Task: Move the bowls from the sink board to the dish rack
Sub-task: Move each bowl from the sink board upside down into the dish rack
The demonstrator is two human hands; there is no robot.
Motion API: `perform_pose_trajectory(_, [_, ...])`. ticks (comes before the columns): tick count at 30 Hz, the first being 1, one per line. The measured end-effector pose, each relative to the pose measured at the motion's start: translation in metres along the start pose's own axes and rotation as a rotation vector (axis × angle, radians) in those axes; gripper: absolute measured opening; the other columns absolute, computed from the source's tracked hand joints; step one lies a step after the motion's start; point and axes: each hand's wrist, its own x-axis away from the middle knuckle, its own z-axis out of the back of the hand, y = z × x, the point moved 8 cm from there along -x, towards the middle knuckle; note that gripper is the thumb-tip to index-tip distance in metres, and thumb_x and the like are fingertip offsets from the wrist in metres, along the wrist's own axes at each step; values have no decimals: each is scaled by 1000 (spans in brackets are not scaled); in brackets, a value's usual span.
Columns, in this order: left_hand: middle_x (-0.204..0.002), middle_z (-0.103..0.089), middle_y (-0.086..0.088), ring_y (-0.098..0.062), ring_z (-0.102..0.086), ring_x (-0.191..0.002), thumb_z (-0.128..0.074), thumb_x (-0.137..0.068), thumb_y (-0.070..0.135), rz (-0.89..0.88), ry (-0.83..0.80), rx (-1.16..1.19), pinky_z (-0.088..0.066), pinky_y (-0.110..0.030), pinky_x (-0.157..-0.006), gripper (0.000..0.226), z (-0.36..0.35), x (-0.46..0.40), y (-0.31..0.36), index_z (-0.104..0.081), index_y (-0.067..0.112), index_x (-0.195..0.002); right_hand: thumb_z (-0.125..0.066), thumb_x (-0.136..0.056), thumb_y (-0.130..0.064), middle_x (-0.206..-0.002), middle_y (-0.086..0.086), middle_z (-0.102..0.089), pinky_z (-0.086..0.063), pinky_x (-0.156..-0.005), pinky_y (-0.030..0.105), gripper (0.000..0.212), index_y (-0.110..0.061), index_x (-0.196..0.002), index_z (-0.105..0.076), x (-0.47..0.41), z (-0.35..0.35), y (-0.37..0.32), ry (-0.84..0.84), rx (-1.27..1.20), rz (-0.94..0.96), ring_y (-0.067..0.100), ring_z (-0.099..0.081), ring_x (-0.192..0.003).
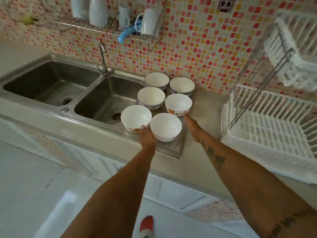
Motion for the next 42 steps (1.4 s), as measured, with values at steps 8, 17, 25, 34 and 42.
perform_pose_trajectory(8, [-128, -61, -11, -34, -55, -120, -46, -100, 28, 60, -13, -64, -42, -46, -107, 16, -17, -42, -30, -57, 22, -111, -43, -98, -38, -132, 14, -59, -42, -81, 30, 46, -9, -132, -54, -50, -16, 8, 103, -124, -45, 29, -58, -113])
perform_pose_trajectory(17, [-129, -62, -12, -32, -57, -118, -39, -101, 32, 152, 81, -22, -44, -48, -106, 34, -25, -53, -53, -60, 15, -123, -40, -98, -32, -119, 11, -62, -45, -91, 36, 40, -11, -125, -60, -65, -22, 21, 84, 9, -15, 25, -56, -105])
perform_pose_trajectory(25, [-141, -50, -10, -29, -47, -127, -29, -105, 22, 124, 179, -6, -37, -36, -106, 39, -39, -36, -47, -47, 12, -138, -31, -101, -26, -113, 9, -55, -43, -92, 35, 39, -7, -126, -55, -65, -26, 17, 60, 31, 12, 23, -51, -104])
perform_pose_trajectory(34, [-123, -63, -1, -24, -61, -110, -42, -94, 46, 70, 66, 382, -51, -38, -94, 38, -111, -2, 54, -53, 25, -124, -31, -102, -22, -125, 19, -60, -43, -99, 43, 39, -2, -124, -56, -6, 44, -137, 215, 13, 419, 31, -55, -116])
perform_pose_trajectory(42, [-106, -66, 0, -28, -63, -103, -41, -94, 44, -86, -529, 389, -54, -45, -92, 29, -242, 97, 200, -61, 27, -108, -32, -103, -21, -82, -14, -48, -34, -66, 19, 29, -28, -91, -57, 129, 187, -286, 565, -73, 914, -4, -43, -72])
